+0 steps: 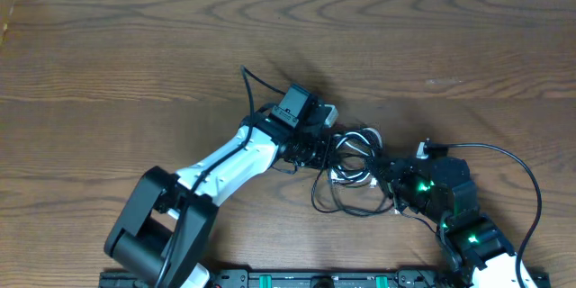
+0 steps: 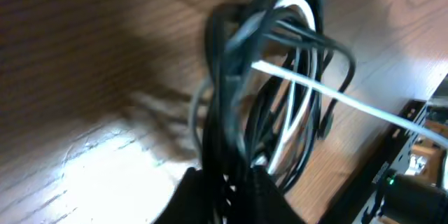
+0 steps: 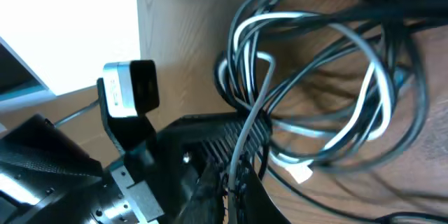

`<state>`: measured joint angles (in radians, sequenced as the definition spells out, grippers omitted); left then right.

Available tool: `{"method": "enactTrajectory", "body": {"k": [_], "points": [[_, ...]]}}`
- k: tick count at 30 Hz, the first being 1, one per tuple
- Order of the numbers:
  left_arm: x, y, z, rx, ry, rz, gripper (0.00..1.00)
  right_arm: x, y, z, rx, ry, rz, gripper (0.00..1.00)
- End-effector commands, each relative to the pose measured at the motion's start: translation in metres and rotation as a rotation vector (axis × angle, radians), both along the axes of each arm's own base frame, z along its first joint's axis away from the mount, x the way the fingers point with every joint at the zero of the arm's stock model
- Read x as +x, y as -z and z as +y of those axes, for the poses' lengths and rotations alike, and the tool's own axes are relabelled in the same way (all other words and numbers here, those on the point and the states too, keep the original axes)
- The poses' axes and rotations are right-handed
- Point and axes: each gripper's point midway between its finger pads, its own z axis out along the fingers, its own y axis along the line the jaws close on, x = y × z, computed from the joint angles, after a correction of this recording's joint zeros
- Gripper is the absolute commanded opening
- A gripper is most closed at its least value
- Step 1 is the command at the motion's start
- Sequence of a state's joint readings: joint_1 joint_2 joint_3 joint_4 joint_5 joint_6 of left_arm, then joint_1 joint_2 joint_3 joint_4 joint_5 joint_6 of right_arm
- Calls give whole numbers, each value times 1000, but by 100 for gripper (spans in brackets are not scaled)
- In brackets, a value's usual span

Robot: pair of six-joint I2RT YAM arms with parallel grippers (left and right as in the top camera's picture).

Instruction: Untangle cables

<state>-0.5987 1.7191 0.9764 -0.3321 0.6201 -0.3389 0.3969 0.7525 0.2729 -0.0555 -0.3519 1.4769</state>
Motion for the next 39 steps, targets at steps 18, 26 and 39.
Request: {"method": "enactTrajectory", "body": {"k": [18, 26, 39], "points": [[4, -139, 31, -365, 271, -463, 8, -15, 44, -32, -503, -217, -152, 50], [9, -108, 57, -119, 396, -612, 8, -11, -36, 28, -321, -475, -640, 67], [61, -91, 83, 383, 147, -763, 7, 5, -58, 25, 54, -176, -311, 75]]}}
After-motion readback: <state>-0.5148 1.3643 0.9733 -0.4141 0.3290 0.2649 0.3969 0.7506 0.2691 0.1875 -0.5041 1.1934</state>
